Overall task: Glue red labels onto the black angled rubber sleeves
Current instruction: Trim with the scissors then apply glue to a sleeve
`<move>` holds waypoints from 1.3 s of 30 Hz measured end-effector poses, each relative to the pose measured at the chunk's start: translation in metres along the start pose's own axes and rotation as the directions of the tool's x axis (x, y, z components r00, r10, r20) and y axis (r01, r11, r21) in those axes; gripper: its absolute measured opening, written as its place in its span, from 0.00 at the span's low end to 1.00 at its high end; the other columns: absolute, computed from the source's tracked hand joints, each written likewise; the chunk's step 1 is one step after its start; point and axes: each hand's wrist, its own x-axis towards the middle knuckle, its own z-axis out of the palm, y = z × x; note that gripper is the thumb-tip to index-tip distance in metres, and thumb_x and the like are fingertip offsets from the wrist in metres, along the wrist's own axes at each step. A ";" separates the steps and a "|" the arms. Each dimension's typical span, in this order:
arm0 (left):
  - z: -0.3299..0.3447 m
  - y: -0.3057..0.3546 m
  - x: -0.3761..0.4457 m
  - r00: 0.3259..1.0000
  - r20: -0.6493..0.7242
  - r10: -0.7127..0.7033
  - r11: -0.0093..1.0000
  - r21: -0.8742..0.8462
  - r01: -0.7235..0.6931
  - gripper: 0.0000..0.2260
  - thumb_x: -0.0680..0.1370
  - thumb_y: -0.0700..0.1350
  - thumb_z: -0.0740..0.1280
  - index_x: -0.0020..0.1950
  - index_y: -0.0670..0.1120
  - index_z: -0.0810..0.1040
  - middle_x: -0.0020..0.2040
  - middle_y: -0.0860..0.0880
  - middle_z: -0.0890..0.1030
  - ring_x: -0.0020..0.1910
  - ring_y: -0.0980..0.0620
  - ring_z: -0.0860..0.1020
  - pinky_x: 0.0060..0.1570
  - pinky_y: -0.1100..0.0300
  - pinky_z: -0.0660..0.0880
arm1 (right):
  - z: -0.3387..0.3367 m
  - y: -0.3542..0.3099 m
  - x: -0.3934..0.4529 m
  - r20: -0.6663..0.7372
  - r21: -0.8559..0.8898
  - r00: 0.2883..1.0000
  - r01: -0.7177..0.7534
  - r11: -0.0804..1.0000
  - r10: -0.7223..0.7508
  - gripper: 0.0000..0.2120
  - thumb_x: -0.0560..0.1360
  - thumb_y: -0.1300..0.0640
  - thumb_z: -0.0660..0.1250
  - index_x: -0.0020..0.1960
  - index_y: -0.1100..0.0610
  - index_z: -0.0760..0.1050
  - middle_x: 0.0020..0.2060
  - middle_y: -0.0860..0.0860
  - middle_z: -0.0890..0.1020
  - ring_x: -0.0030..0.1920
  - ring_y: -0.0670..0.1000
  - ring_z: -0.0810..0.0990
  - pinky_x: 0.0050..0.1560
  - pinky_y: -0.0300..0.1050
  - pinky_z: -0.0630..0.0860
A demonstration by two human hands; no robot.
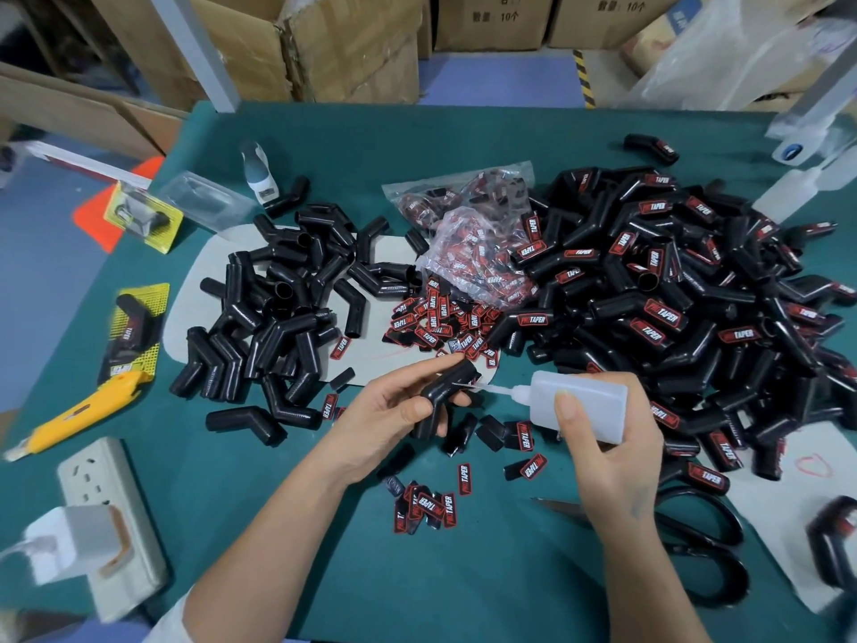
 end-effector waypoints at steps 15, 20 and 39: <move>-0.011 -0.014 0.003 1.000 -0.014 -0.013 1.000 -0.001 0.013 0.34 0.73 0.61 0.78 0.75 0.47 0.77 0.57 0.39 0.84 0.43 0.45 0.75 0.46 0.54 0.72 | 0.001 -0.002 0.000 0.025 0.003 0.999 0.021 1.000 -0.022 0.05 0.75 0.43 0.69 0.49 0.33 0.75 0.44 0.37 0.83 0.39 0.39 0.81 0.35 0.28 0.73; -0.014 -0.015 0.003 1.000 0.001 0.000 1.000 0.020 0.000 0.32 0.74 0.60 0.77 0.75 0.50 0.77 0.57 0.41 0.85 0.42 0.47 0.76 0.47 0.55 0.73 | 0.000 -0.002 0.001 0.007 0.004 1.000 0.009 1.000 -0.009 0.04 0.76 0.42 0.69 0.49 0.33 0.75 0.44 0.37 0.83 0.39 0.39 0.81 0.36 0.28 0.73; -0.013 -0.014 0.003 1.000 0.005 0.016 1.000 0.011 -0.016 0.31 0.73 0.60 0.78 0.74 0.53 0.79 0.57 0.44 0.85 0.41 0.49 0.78 0.49 0.59 0.76 | 0.001 -0.002 -0.001 0.040 -0.024 0.999 0.018 1.000 -0.017 0.05 0.75 0.42 0.69 0.49 0.34 0.75 0.44 0.38 0.83 0.40 0.40 0.82 0.36 0.27 0.72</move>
